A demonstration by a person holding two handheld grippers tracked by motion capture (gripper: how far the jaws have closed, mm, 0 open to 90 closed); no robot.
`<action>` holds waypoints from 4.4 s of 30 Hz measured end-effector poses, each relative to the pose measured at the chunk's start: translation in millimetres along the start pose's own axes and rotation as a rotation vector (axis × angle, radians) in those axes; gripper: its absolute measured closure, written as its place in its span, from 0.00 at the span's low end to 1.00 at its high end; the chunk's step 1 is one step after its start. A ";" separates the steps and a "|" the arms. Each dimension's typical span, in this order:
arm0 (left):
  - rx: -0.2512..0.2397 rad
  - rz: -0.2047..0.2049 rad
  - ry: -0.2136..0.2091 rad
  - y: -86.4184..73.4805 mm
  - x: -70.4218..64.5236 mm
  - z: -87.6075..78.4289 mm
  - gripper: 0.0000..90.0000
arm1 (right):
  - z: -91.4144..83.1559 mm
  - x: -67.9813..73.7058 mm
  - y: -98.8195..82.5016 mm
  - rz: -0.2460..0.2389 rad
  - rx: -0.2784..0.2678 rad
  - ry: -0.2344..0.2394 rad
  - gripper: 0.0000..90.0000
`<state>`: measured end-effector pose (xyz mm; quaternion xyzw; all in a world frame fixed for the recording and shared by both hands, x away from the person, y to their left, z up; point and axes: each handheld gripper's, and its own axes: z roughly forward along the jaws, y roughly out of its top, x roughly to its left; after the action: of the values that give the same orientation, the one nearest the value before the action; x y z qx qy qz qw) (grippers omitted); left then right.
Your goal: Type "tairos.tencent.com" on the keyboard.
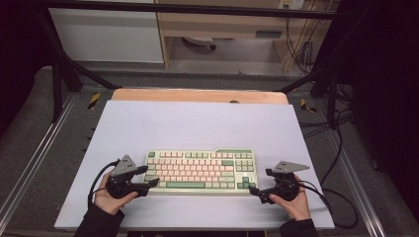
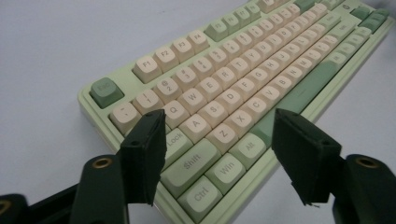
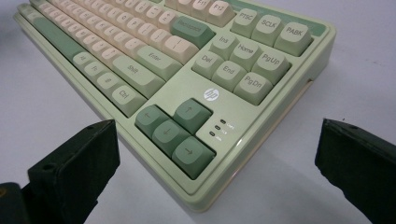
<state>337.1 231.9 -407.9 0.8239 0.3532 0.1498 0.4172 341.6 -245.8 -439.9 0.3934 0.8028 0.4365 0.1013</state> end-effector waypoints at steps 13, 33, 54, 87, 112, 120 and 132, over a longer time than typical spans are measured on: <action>0.002 -0.009 0.011 13.3 0.6 7.1 0.65 | -0.1 0.1 0.2 0.001 -0.001 0.001 0.01; 0.026 -0.008 0.004 13.6 0.0 26.3 0.89 | 0.4 0.1 0.0 -0.001 0.008 -0.001 0.01; 0.041 0.007 -0.007 22.1 -8.6 37.8 1.00 | 1.0 0.3 -0.2 -0.002 0.010 -0.002 0.01; 0.068 0.022 -0.015 41.5 -28.6 86.4 1.00 | 0.9 0.3 -0.2 -0.004 0.011 0.000 0.01; 0.038 0.028 -0.040 38.4 -25.9 65.5 1.00 | 0.8 0.7 -0.6 -0.005 0.012 0.002 0.01; 0.030 0.011 -0.027 28.5 -16.6 48.2 1.00 | 1.0 0.8 -0.7 -0.005 0.012 0.001 0.01; 0.031 -0.002 -0.010 19.8 -9.4 35.1 1.00 | 0.2 1.0 -0.6 -0.004 0.010 0.002 0.01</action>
<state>358.5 196.9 -413.1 0.8305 0.3544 0.1398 0.4063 340.8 -245.1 -440.3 0.3921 0.8058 0.4325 0.0994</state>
